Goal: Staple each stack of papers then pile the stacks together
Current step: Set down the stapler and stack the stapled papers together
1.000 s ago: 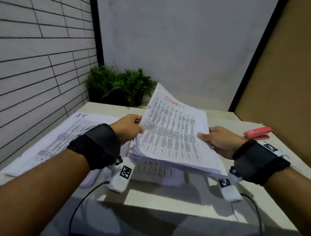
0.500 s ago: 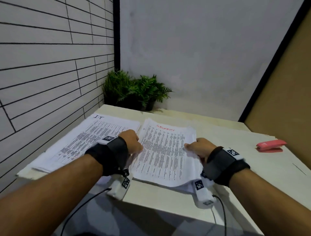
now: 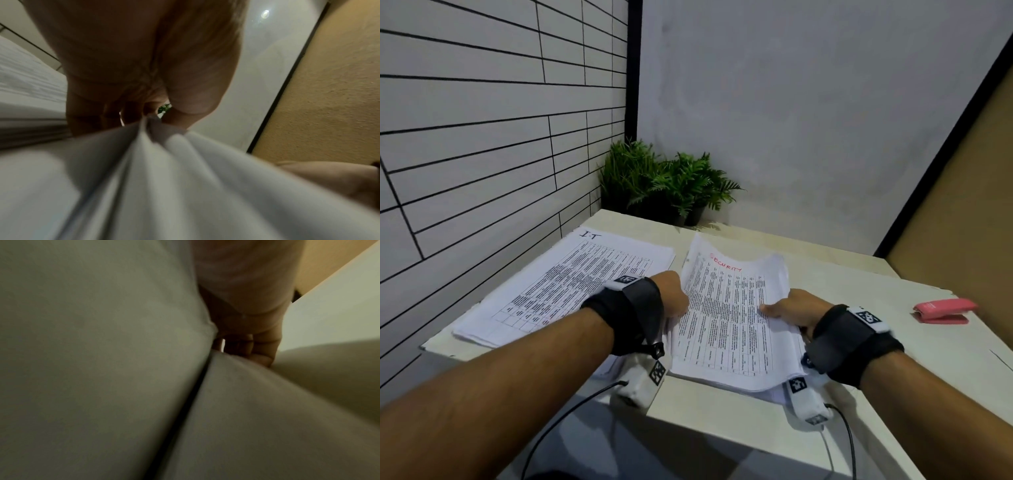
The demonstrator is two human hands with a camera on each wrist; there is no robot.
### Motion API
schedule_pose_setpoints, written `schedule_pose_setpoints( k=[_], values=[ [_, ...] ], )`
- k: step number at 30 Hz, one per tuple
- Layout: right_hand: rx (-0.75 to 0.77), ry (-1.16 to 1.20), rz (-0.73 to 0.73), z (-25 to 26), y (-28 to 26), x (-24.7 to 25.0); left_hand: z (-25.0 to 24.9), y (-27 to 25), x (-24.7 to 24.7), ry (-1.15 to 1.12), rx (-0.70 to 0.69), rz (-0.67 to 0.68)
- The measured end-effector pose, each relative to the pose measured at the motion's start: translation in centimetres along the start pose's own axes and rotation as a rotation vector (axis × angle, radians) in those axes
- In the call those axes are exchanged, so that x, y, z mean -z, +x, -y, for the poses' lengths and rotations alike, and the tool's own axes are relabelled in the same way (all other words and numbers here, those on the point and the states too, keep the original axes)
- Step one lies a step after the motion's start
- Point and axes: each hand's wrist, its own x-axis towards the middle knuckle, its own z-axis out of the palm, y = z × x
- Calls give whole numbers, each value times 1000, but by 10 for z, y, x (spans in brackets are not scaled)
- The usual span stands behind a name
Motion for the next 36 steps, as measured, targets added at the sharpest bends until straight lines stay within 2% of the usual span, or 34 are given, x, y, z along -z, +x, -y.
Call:
schedule_pose_setpoints(
  k=[4, 6, 10, 13, 16, 19, 21, 23, 25, 30, 36],
  values=[
    [54, 21, -5, -19, 34, -2, -9, -1, -1, -44, -62, -28],
    [54, 49, -6, -14, 20, -1, -12, -1, -1, -69, -86, -45],
    [83, 323, -10, -15, 5, 5, -14, -4, 7, -216, -145, -141],
    [144, 524, -16, -26, 17, 13, -7, -7, 24, -417, -182, -190],
    [238, 784, 56, -3, -16, 11, 2, -14, 46, -549, -224, -238],
    [365, 888, 138, 24, -30, 1, 18, -19, 65, -564, -229, -369],
    [352, 841, 95, 45, -31, -14, 34, -23, 78, -491, -210, -406],
    [339, 759, 68, 68, -29, -35, 56, -25, 89, -311, -170, -425],
    [345, 709, 107, 93, -32, -59, 80, -27, 98, -141, -114, -422],
    [328, 517, 171, 134, -33, -100, 133, -35, 103, -38, 39, -424],
    [270, 227, 185, 156, -29, -126, 173, -28, 90, 128, 235, -289]
  ],
)
